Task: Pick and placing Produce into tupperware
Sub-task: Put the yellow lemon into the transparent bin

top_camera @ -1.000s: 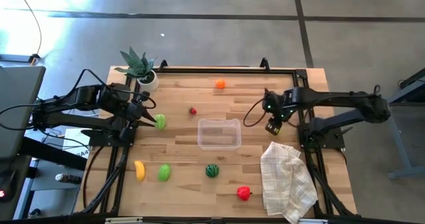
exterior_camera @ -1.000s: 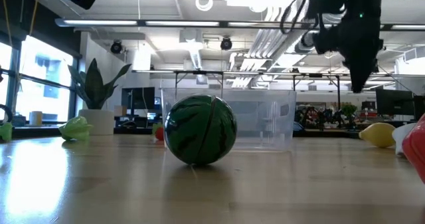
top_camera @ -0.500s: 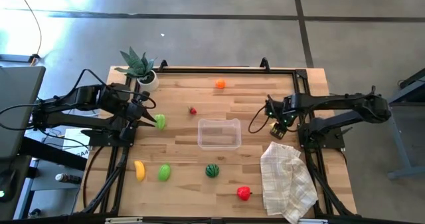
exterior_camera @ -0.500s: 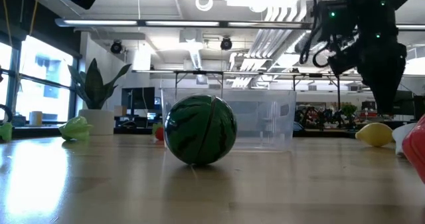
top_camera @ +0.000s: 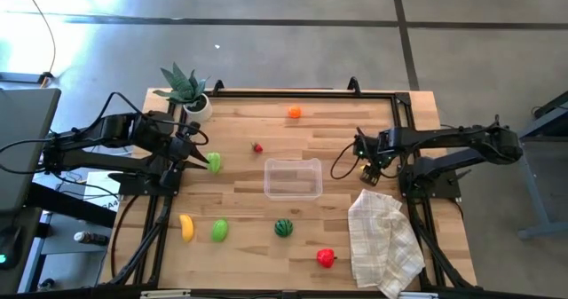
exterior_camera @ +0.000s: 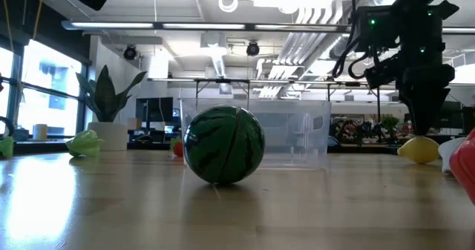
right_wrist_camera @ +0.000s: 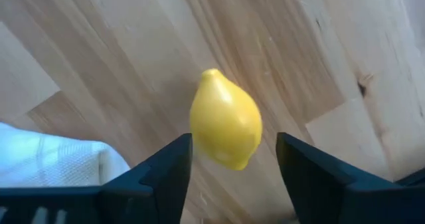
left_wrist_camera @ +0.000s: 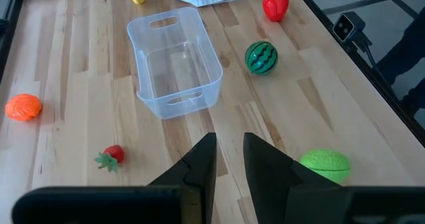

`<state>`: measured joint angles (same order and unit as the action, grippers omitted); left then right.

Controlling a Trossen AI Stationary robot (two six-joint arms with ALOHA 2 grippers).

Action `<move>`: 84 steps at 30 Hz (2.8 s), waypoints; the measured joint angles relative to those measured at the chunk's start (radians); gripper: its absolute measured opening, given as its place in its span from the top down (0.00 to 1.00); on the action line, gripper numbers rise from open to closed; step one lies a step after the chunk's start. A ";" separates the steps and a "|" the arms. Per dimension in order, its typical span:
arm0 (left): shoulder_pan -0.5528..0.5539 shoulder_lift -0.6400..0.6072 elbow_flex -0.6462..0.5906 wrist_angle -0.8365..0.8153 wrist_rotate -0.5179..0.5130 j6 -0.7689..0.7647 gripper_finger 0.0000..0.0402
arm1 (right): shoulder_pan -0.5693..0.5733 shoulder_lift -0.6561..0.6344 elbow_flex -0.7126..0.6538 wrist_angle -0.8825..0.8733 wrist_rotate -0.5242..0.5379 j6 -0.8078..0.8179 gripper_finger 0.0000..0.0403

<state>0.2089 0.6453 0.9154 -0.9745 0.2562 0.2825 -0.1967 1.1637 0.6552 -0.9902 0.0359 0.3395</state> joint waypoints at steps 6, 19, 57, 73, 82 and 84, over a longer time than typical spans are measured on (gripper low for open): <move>0.000 0.000 0.000 0.000 0.000 0.000 0.83 | 0.000 0.008 0.000 0.029 0.005 -0.007 0.44; 0.000 0.000 0.000 0.000 0.000 0.000 0.83 | 0.000 0.165 0.000 0.088 -0.064 -0.033 0.44; 0.000 0.000 0.000 0.000 0.000 0.000 0.83 | 0.000 0.263 -0.031 0.048 -0.070 0.053 0.44; 0.000 0.000 0.000 0.000 0.000 0.000 0.83 | 0.000 0.263 -0.030 0.049 -0.070 0.072 0.47; 0.000 0.000 0.000 0.000 0.000 0.000 0.83 | 0.000 0.263 -0.029 0.055 -0.088 0.083 0.52; 0.000 0.000 0.000 0.000 0.000 0.000 0.83 | 0.000 0.263 -0.029 0.056 -0.089 0.083 0.52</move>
<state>0.2090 0.6455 0.9154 -0.9746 0.2562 0.2826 -0.1963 1.4265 0.6262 -0.9344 -0.0535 0.4224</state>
